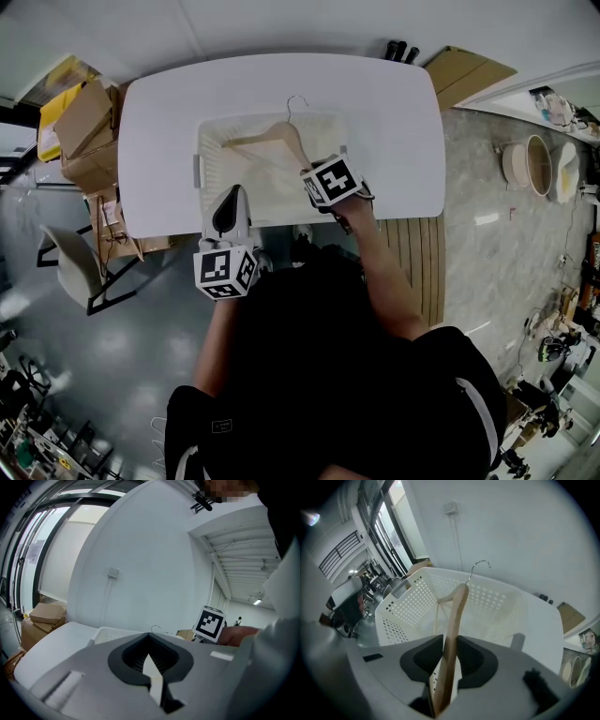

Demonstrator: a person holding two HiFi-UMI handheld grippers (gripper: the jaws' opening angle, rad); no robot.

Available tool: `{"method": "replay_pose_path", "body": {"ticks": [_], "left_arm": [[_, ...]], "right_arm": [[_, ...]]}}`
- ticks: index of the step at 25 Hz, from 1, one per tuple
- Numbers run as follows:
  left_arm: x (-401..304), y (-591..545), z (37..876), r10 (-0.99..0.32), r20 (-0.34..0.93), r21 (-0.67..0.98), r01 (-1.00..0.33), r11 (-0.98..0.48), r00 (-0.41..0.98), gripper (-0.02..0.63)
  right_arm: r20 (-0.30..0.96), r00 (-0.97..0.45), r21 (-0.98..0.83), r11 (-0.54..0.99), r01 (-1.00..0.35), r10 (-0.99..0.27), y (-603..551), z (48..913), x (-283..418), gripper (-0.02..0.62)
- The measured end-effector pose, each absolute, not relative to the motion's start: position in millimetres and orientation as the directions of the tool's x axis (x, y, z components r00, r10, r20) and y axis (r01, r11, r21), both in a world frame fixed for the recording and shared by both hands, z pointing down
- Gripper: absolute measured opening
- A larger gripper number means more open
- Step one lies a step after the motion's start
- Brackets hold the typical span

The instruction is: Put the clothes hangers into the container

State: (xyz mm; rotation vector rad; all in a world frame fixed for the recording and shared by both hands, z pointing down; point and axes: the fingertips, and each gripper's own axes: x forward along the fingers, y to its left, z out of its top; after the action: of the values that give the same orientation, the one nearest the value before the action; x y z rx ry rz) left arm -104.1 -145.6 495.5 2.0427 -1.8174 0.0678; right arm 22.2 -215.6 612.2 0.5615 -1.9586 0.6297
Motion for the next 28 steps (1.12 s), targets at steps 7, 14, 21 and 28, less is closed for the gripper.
{"method": "replay_pose_path", "body": {"ticks": [7,14,21,28], "left_arm": [[-107.4,-141.3,498.4,-0.944,0.296,0.266,-0.962,-0.062,0.143,0.003],[-109.1,-138.4,496.7,-0.944,0.295,0.268,-0.961,-0.065,0.146,0.003],[-108.7,-136.2,495.7,-0.945,0.292,0.266,-0.961,-0.07,0.149,0.003],[-106.5,-133.9,489.7,-0.947,0.278,0.264,-0.961,-0.086,0.161,0.003]], "right_arm": [[0.894,-0.425,-0.175,0.764,-0.62,-0.14,-215.4,614.1,20.2,0.12],[0.896,-0.419,-0.168,0.76,-0.627,-0.147,-213.5,611.6,20.3,0.143],[0.883,-0.435,-0.166,0.749,-0.641,-0.177,-214.6,606.4,26.7,0.161],[0.859,-0.452,-0.139,0.742,-0.656,-0.239,-218.9,591.9,30.9,0.161]]}}
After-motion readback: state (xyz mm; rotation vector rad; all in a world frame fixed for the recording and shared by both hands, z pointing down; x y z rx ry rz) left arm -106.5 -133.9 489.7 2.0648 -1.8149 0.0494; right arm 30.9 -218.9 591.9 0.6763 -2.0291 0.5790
